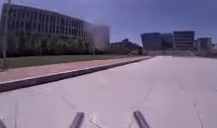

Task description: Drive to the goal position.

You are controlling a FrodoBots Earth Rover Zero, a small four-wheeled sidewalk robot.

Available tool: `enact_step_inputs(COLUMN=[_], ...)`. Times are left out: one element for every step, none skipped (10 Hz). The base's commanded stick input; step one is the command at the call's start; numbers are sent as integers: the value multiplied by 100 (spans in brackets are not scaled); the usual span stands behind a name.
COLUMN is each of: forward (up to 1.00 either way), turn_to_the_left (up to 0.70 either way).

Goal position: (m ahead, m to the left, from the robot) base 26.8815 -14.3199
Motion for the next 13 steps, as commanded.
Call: enact_step_inputs(forward=[100, 100, 100, 100, 100, 100, 100, 100, 100, 100, 100, 100, 100], turn_to_the_left=[-27, -27, -27, -27, -27, -27, -27, -27, -27, -27, -27, -27, -27])
